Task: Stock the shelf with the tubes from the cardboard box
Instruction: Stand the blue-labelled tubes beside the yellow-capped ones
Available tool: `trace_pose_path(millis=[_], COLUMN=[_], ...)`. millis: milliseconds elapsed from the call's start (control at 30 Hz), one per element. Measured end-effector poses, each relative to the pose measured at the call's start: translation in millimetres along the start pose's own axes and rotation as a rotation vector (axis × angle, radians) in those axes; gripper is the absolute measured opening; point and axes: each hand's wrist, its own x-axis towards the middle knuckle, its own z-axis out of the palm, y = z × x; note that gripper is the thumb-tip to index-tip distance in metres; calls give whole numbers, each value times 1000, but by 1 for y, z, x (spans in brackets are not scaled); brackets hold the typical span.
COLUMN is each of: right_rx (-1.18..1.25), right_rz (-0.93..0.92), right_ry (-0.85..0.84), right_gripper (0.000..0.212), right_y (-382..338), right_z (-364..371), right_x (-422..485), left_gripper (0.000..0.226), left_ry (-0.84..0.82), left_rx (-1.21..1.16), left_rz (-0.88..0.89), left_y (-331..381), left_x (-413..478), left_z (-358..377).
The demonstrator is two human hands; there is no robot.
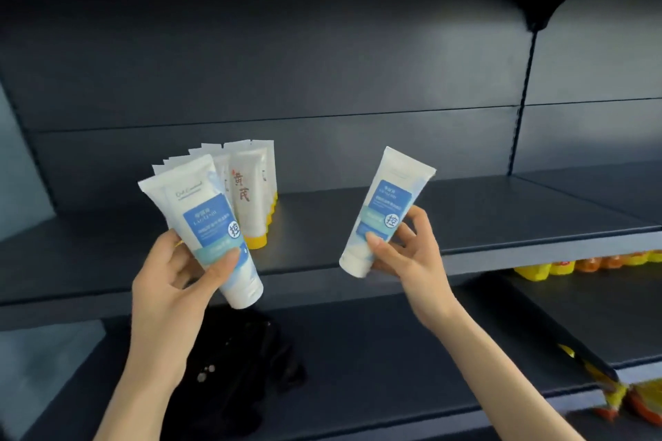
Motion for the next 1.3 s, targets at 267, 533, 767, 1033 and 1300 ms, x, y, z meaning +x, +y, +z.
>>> trace_pose_path(millis=[267,533,767,1033,1300], right_rx=[-170,-384,-479,-585,-585], right_rz=[-43,97,97,106,263], right_ry=[-153,-189,-180,-126,0], right_gripper=[37,37,37,40,45], right_y=[45,123,166,180,180], right_z=[12,20,41,47,52], right_x=[157,272,302,313,313], left_gripper=[39,42,42,52,48], left_ry=[102,139,190,147,129], left_rx=[95,155,157,120,119], left_rz=[103,136,128,83,65], left_y=[-2,-13,-24,-29,-34], left_x=[41,64,73,84,85], left_z=[22,42,52,55,36])
